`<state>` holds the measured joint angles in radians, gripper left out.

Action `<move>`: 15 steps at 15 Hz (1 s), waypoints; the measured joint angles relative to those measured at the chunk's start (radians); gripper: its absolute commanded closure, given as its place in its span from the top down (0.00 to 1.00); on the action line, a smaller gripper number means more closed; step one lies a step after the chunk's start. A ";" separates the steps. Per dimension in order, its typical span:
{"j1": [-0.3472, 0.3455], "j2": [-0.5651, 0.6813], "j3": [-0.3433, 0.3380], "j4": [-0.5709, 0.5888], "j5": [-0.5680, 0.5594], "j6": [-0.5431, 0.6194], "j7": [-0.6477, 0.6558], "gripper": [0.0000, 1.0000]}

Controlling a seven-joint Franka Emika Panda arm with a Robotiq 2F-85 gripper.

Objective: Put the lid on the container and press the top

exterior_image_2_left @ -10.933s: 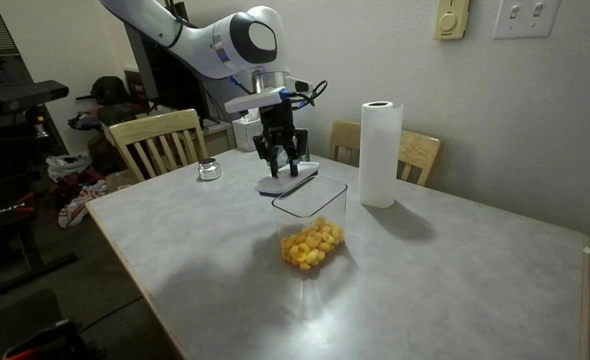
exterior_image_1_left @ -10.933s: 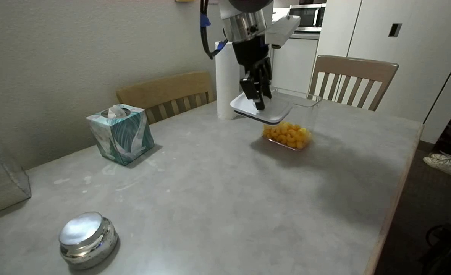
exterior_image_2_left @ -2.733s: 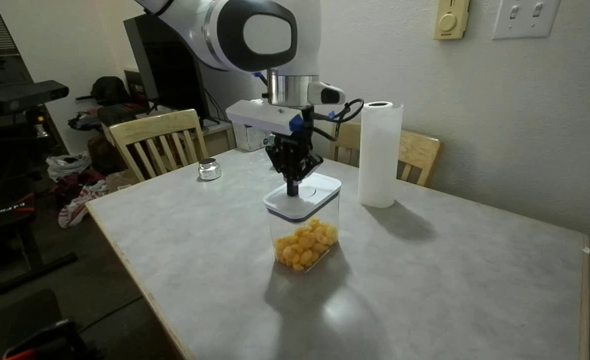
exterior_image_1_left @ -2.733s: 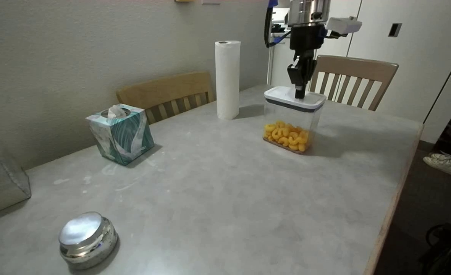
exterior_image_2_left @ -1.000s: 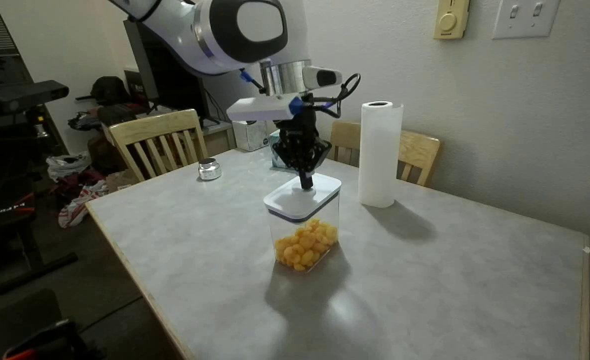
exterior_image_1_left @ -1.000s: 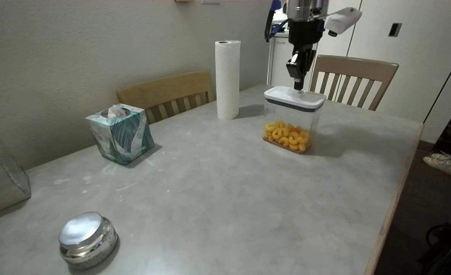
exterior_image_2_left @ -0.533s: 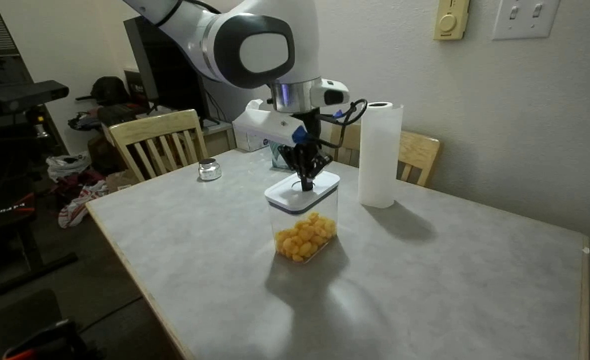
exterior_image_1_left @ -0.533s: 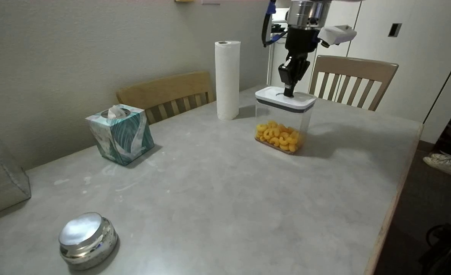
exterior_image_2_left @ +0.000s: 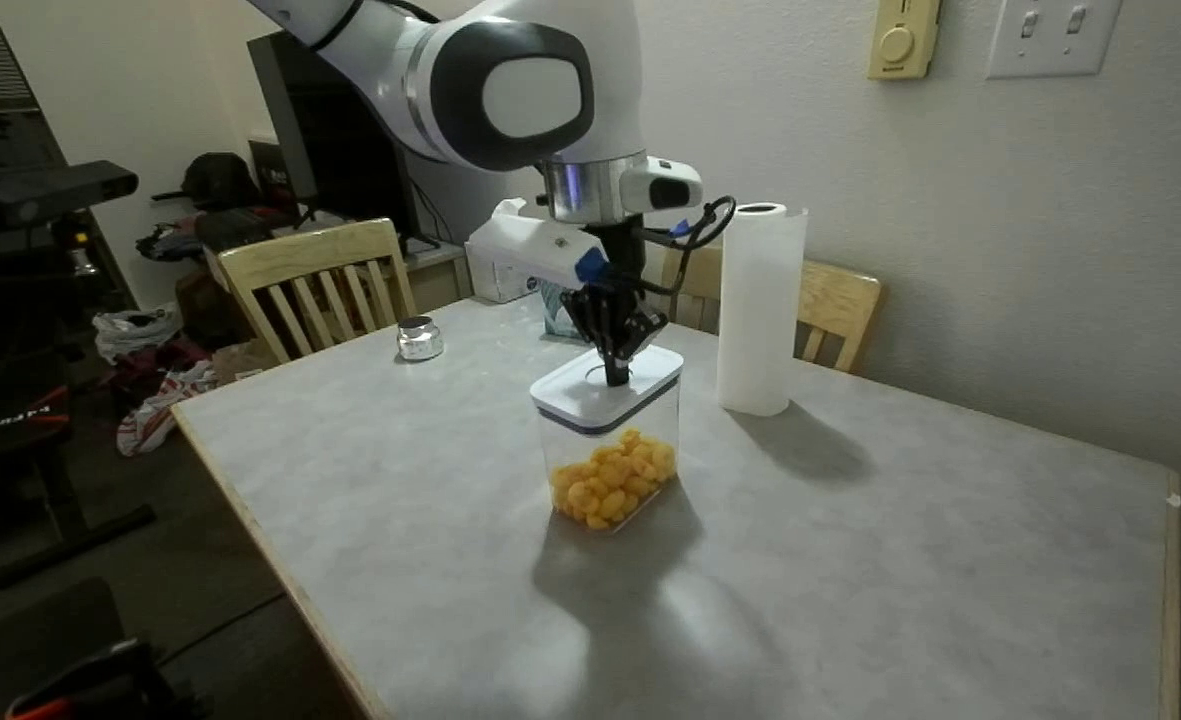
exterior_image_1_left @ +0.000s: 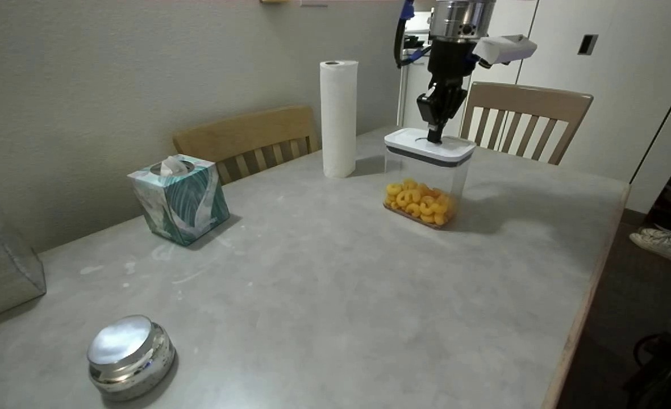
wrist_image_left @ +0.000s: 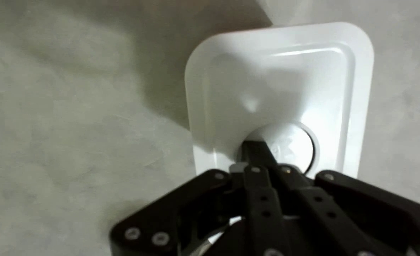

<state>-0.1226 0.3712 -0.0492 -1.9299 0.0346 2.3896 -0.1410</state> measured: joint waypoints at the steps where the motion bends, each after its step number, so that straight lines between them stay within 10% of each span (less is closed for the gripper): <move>1: 0.014 -0.001 -0.013 0.004 -0.052 -0.018 0.036 0.00; 11: 0.075 0.004 -0.043 0.100 -0.275 -0.202 0.116 0.00; 15: 0.083 0.006 -0.041 0.123 -0.281 -0.245 0.112 0.39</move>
<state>-0.0399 0.3773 -0.0904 -1.8069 -0.2466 2.1447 -0.0288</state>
